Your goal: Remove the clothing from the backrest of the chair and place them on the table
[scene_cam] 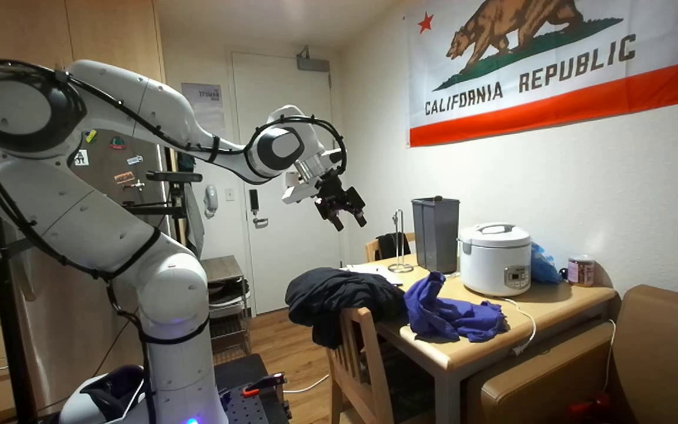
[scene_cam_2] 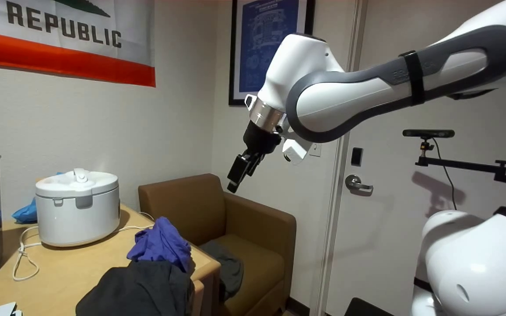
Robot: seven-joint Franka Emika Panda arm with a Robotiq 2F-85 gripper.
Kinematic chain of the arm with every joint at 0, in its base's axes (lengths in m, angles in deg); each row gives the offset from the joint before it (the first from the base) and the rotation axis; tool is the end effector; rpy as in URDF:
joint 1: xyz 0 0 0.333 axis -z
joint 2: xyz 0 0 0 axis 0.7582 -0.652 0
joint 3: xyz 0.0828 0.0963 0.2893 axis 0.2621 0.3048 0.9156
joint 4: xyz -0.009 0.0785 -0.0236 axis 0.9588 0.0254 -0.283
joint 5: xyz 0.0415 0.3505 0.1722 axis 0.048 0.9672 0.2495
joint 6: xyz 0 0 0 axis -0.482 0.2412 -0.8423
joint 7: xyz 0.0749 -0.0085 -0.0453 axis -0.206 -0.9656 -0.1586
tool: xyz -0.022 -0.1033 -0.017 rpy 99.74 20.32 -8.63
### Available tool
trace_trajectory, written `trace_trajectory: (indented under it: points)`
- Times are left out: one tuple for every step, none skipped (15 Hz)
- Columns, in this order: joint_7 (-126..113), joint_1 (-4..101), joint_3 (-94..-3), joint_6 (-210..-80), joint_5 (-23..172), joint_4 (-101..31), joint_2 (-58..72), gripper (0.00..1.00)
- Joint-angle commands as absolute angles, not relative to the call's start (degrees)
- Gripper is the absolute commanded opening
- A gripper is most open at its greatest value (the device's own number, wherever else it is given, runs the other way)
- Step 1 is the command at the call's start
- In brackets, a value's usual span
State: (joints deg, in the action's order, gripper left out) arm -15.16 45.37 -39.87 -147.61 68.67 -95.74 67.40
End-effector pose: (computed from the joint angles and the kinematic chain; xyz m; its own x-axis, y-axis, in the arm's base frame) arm 0.3543 0.0558 0.5120 0.8437 0.3232 0.4286 0.2420 -0.9417 0.2337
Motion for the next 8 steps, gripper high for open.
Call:
trace_trajectory:
  points:
    - [-15.1,45.28,-39.95,-147.47,68.6,-95.65,67.39,1.0]
    - [-15.11,45.3,-40.02,-147.47,68.61,-95.65,67.4,1.0]
    - [-15.12,45.31,-40.08,-147.47,68.62,-95.65,67.4,1.0]
    - [-15.12,45.3,-40.08,-147.47,68.62,-95.65,67.4,1.0]
    - [-15.5,45.01,-40.35,-148.41,68.81,-95.44,66.62,1.0]
    - [-15.49,44.02,-39.86,-148.79,69.27,-95.49,66.71,1.0]
    - [-16.35,42.93,-39.73,-149.98,69.46,-94.46,65.36,1.0]
    - [-16.91,41.96,-39.44,-150.71,69.43,-93.57,64.31,1.0]
